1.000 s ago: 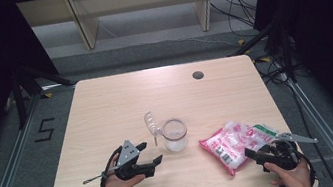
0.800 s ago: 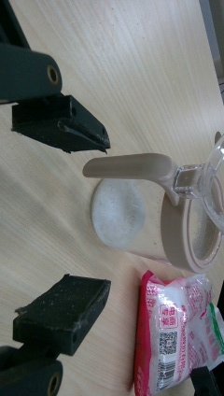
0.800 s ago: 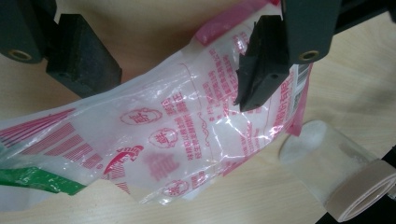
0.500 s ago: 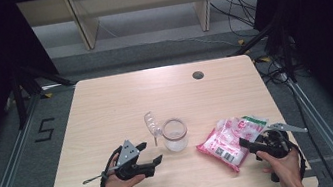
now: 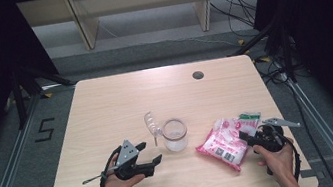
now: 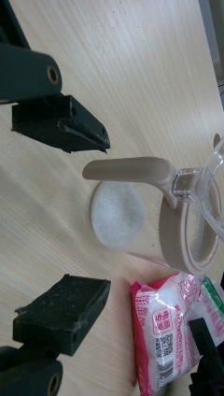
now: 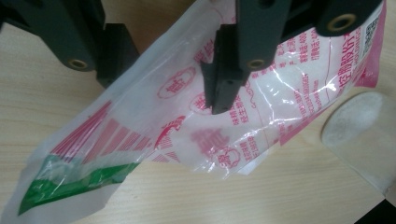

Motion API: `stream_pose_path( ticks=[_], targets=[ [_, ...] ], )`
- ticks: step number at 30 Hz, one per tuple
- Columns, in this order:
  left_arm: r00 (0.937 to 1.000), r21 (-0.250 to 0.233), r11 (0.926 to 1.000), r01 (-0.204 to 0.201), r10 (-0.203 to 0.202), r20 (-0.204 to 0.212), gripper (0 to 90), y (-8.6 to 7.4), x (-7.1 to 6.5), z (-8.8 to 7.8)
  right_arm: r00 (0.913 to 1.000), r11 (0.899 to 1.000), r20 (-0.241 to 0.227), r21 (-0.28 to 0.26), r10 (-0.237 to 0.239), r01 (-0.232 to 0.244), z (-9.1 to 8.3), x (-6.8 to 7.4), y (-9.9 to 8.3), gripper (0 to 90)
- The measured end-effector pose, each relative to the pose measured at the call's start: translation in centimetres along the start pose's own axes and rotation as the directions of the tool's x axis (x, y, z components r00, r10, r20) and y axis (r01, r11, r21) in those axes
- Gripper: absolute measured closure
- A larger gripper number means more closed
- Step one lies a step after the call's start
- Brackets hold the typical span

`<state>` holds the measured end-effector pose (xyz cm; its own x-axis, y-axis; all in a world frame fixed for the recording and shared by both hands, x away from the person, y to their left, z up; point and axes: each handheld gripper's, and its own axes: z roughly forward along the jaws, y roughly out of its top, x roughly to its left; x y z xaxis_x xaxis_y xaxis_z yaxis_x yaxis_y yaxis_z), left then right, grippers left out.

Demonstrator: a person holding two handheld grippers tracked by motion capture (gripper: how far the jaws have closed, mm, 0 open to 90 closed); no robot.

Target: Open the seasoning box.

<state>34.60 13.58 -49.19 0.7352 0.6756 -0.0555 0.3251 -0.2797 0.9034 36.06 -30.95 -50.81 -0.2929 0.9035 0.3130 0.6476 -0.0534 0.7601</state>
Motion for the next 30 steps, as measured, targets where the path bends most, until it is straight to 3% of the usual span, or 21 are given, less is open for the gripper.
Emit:
stream_pose_path(
  ticks=[2, 3, 4, 6, 7, 8, 9, 11, 12, 13, 15, 16, 17, 18, 21, 22, 23, 26, 27, 29, 30],
  targets=[
    [1.0, 0.002, 1.0, -0.005, 0.005, 0.002, 26.5, 0.0, 0.0, 0.0, 0.9997, 1.0, 0.009, -0.002, 0.024, -0.024, 0.1, 0.0, 0.0, 64.2],
    [1.0, 0.002, 1.0, -0.001, 0.001, 0.003, 26.5, 0.0, 0.0, 0.0, 0.9999, 1.0, 0.012, -0.014, 0.004, -0.004, 0.2, -0.3, 0.1, 64.8],
    [1.0, 0.003, 1.0, 0.0, 0.0, 0.004, 26.5, 0.0, -0.1, 0.0, 0.9979, 0.998, 0.018, -0.005, 0.062, -0.062, 0.2, 0.1, 0.1, 65.6],
    [1.0, 0.007, 1.0, -0.004, 0.004, -0.001, 26.6, 0.0, -0.1, 0.0, 0.998, 0.998, -0.001, -0.019, 0.063, -0.063, 0.6, 0.0, 0.1, 67.2],
    [0.9996, 0.008, 0.9996, -0.028, 0.028, 0.004, 26.6, 0.1, 0.1, 0.0, 0.9998, 0.999, -0.006, -0.027, 0.018, -0.018, 0.7, -0.5, 0.2, 68.5],
    [0.9997, 0.008, 0.9997, -0.025, 0.025, 0.004, 26.5, 0.0, 0.1, 0.0, 0.9999, 1.0, -0.006, -0.009, 0.01, -0.01, 0.7, -0.5, 0.2, 71.3],
    [0.9997, 0.008, 0.9997, -0.025, 0.025, 0.004, 26.5, 0.0, 0.1, 0.0, 1.0, 0.999, -0.009, -0.035, 0.002, -0.002, 0.9, -0.6, 0.2, 74.0],
    [0.9997, 0.007, 0.9997, -0.025, 0.025, 0.004, 26.5, 0.0, 0.1, 0.0, 0.9993, 0.999, 0.001, -0.005, 0.037, -0.037, 0.9, 0.0, 0.3, 77.7],
    [1.0, 0.004, 1.0, -0.001, 0.001, 0.007, 26.5, 0.0, 0.0, 0.0, 0.9989, 0.999, -0.001, 0.0, 0.047, -0.047, 0.9, 0.1, 0.3, 79.0],
    [1.0, 0.004, 1.0, -0.001, 0.001, 0.006, 26.5, 0.0, 0.0, 0.0, 0.9999, 1.0, -0.002, -0.009, -0.01, 0.01, 1.0, -0.3, 0.3, 80.8],
    [1.0, 0.005, 1.0, -0.003, 0.003, 0.007, 26.5, 0.0, 0.0, 0.0, 0.9994, 0.999, 0.001, -0.015, -0.035, 0.035, 1.1, -0.3, 0.3, 83.8],
    [1.0, 0.002, 1.0, 0.002, -0.002, 0.007, 26.5, 0.0, 0.0, 0.0, 0.9999, 1.0, 0.0, -0.021, 0.013, -0.013, 1.1, 0.1, 0.3, 86.1],
    [1.0, 0.002, 1.0, 0.002, -0.002, 0.007, 26.5, 0.0, 0.0, 0.0, 0.9994, 1.0, -0.031, -0.026, 0.014, -0.015, 1.1, 0.3, 0.3, 87.5],
    [1.0, 0.004, 1.0, 0.002, -0.002, 0.007, 26.5, 0.0, 0.0, 0.0, 0.9985, 0.997, -0.01, -0.048, -0.054, 0.053, 1.4, 0.0, 0.4, 89.0],
    [1.0, 0.005, 1.0, -0.001, 0.001, 0.008, 26.5, 0.0, -0.1, 0.0, 0.9992, 0.999, 0.009, -0.027, -0.038, 0.039, 1.2, 1.0, 0.7, 90.0],
    [1.0, 0.006, 1.0, -0.003, 0.003, 0.008, 26.5, 0.0, -0.1, 0.0, 0.9977, 0.997, 0.018, -0.033, -0.065, 0.065, 1.3, 1.2, 0.8, 90.0],
    [0.9999, 0.006, 1.0, -0.003, 0.003, 0.011, 26.5, 0.0, -0.1, 0.0, 0.9916, 0.991, 0.024, -0.034, -0.127, 0.128, 1.4, 0.9, 0.9, 90.0],
    [0.9999, 0.007, 1.0, -0.004, 0.004, 0.013, 26.5, 0.0, -0.1, 0.0, 0.9899, 0.989, 0.016, -0.047, -0.141, 0.141, 1.7, 1.4, 1.1, 90.0],
    [0.9999, 0.005, 1.0, -0.001, 0.001, 0.012, 26.6, 0.0, -0.1, -0.1, 0.9949, 0.994, 0.021, -0.041, -0.098, 0.099, 1.7, 1.9, 1.0, 90.0],
    [0.9999, 0.01, 0.9999, -0.011, 0.011, 0.005, 26.6, 0.1, 0.0, -0.2, 0.9876, 0.986, 0.017, -0.047, -0.156, 0.157, 1.5, 1.8, 1.2, 90.0],
    [0.9999, 0.003, 1.0, 0.0, 0.0, 0.011, 26.6, 0.0, 0.0, -0.1, 0.9909, 0.989, 0.022, -0.064, -0.133, 0.134, 1.3, 2.2, 1.2, 90.0]
  ],
)
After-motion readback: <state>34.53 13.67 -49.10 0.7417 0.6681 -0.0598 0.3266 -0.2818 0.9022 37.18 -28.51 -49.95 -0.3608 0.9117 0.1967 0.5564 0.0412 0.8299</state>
